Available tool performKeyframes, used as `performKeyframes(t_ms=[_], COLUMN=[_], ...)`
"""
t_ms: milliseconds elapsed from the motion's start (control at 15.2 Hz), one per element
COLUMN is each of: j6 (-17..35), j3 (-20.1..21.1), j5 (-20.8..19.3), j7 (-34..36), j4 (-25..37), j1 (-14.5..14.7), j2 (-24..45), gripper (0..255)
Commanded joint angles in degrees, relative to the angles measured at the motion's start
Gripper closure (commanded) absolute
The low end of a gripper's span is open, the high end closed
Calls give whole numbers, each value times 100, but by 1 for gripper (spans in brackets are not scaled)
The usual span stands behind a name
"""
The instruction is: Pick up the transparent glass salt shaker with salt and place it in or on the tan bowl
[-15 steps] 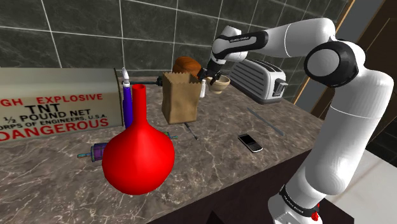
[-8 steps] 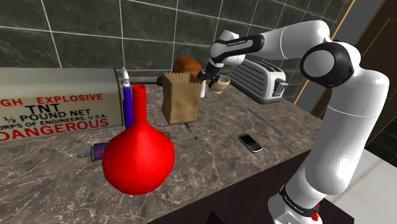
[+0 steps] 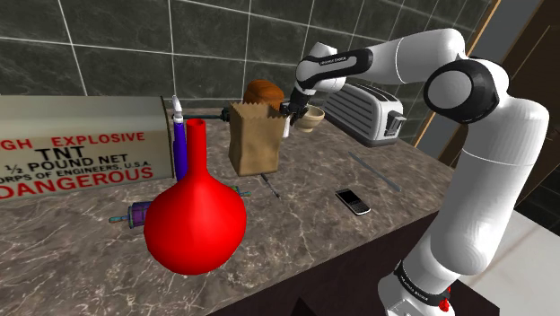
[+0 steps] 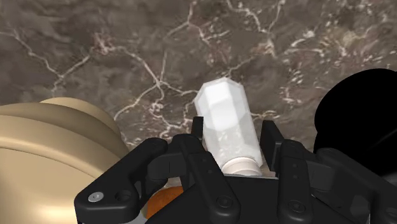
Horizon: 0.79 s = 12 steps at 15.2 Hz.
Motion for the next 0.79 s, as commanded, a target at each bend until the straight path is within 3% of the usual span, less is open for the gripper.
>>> performKeyframes(t_ms=[0,330,726], j6=[0,0,-420], j3=[0,0,-19], j5=[0,0,-70], j7=[0,-1,79], j4=[0,-3,314], j1=[0,0,3], j2=[2,1,-110], gripper=[255,255,255])
